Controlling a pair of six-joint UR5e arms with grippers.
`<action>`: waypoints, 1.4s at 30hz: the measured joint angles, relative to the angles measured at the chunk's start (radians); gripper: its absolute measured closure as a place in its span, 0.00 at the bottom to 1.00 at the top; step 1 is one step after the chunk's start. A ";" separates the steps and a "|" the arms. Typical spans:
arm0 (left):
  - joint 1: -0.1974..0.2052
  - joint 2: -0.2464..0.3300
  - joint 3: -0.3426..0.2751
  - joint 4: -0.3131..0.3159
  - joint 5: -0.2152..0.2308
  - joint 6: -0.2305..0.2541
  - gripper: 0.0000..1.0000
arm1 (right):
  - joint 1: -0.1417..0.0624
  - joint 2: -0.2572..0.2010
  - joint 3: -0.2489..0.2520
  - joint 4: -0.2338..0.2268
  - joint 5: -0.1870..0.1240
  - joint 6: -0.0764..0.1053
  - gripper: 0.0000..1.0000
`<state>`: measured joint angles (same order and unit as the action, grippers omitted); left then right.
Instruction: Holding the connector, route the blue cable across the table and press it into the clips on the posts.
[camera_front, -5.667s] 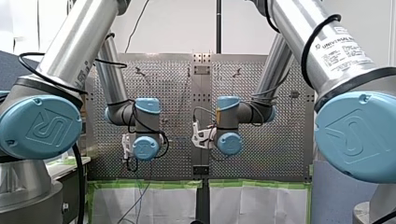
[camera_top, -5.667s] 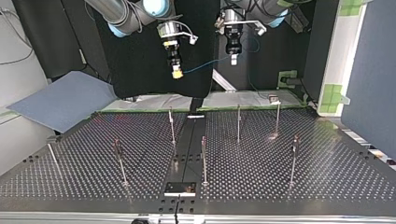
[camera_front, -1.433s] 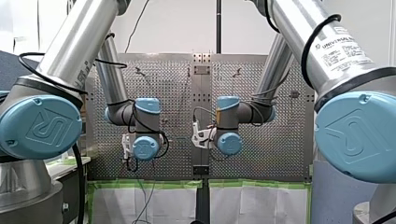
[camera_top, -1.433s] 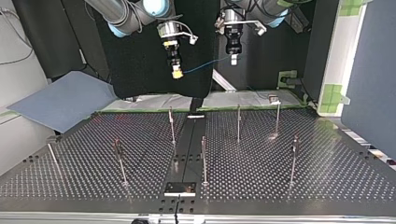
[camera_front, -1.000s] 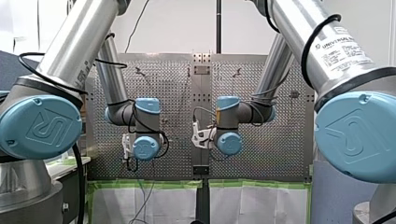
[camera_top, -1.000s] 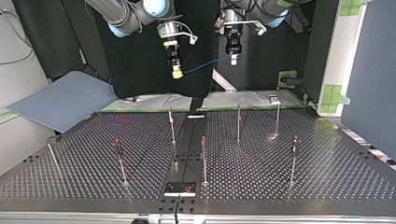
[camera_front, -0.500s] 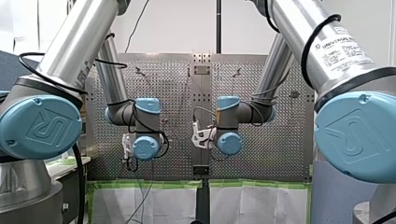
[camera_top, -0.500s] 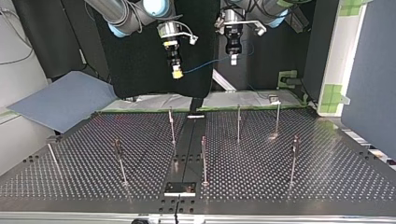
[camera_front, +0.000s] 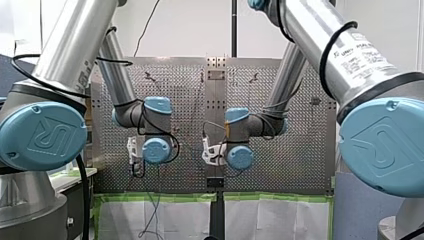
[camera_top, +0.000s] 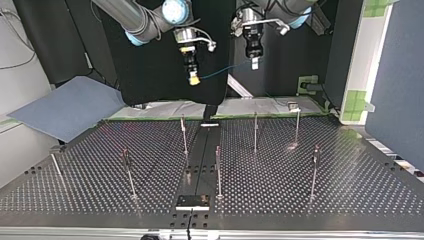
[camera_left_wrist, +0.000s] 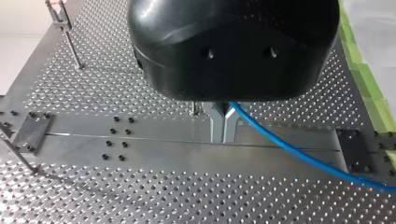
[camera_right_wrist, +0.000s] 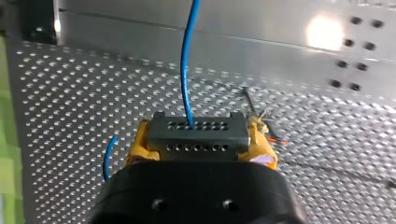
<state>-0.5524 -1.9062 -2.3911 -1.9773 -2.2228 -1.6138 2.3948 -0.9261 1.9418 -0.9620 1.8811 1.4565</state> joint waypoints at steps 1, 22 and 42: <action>0.000 0.008 0.000 -0.008 -0.002 0.000 1.00 | 0.000 0.011 -0.008 0.011 0.001 0.000 1.00; -0.017 0.018 -0.010 -0.029 -0.004 0.054 1.00 | 0.009 0.020 -0.063 0.214 -0.039 0.037 1.00; 0.027 0.131 0.126 -0.166 -0.133 0.092 1.00 | 0.003 -0.155 -0.239 0.376 -0.213 0.203 1.00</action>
<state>-0.5252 -1.7751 -2.2649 -2.1429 -2.3558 -1.5221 2.3977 -1.0811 1.7033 -0.5865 1.6680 1.6593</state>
